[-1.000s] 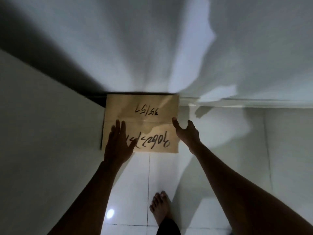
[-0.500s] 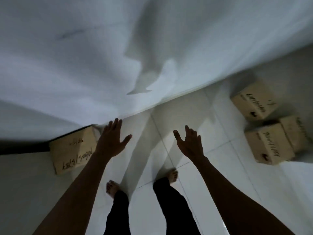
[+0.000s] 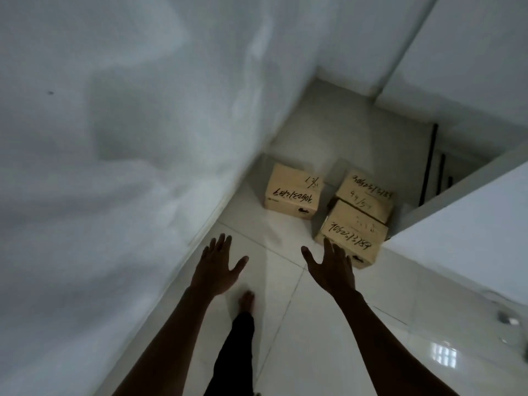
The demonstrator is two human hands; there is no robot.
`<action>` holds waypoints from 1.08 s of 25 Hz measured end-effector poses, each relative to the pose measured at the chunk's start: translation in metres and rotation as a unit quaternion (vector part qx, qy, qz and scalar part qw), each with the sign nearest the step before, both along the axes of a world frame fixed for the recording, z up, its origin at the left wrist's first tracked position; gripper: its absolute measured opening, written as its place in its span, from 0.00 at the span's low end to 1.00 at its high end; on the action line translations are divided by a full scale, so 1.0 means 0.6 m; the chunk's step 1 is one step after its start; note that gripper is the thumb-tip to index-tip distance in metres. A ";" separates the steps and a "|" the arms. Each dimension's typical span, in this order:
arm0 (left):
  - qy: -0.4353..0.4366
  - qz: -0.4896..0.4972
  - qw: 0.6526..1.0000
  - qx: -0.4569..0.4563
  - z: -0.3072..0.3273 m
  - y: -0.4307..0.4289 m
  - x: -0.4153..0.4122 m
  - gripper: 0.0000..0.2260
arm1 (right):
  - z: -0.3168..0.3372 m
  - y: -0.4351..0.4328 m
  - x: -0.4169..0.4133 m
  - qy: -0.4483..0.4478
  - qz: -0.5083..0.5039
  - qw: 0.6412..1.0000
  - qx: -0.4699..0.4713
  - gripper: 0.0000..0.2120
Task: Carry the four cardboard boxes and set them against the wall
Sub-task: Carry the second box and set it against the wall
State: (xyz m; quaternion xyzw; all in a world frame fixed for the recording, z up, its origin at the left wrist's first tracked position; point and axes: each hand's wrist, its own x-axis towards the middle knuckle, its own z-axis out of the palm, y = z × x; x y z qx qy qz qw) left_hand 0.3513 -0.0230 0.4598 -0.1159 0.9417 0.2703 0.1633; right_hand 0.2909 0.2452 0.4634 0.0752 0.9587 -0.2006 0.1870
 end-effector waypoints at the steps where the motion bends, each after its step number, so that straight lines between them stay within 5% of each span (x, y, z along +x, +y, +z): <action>1: 0.001 -0.011 1.000 -0.005 -0.017 0.012 -0.066 0.37 | -0.018 0.017 -0.051 0.001 -0.021 1.000 -0.007 0.43; 6: -0.031 -0.016 0.999 -0.007 -0.184 0.048 -0.410 0.37 | -0.182 0.065 -0.337 -0.012 -0.116 0.992 -0.042 0.44; 12: -0.055 0.065 0.996 0.006 -0.599 0.072 -0.784 0.43 | -0.616 0.087 -0.678 -0.033 -0.209 0.971 -0.113 0.48; 17: -0.092 0.178 0.971 0.132 -0.879 0.059 -0.910 0.46 | -0.911 0.089 -0.811 -0.049 -0.294 0.936 -0.188 0.51; 22: -0.141 0.244 0.919 0.277 -0.922 0.060 -0.896 0.33 | -0.943 0.077 -0.815 -0.026 -0.317 0.922 -0.219 0.44; 27: -0.119 0.273 0.909 0.291 -0.781 0.030 -0.861 0.33 | -0.796 0.038 -0.789 -0.020 -0.325 0.922 -0.212 0.45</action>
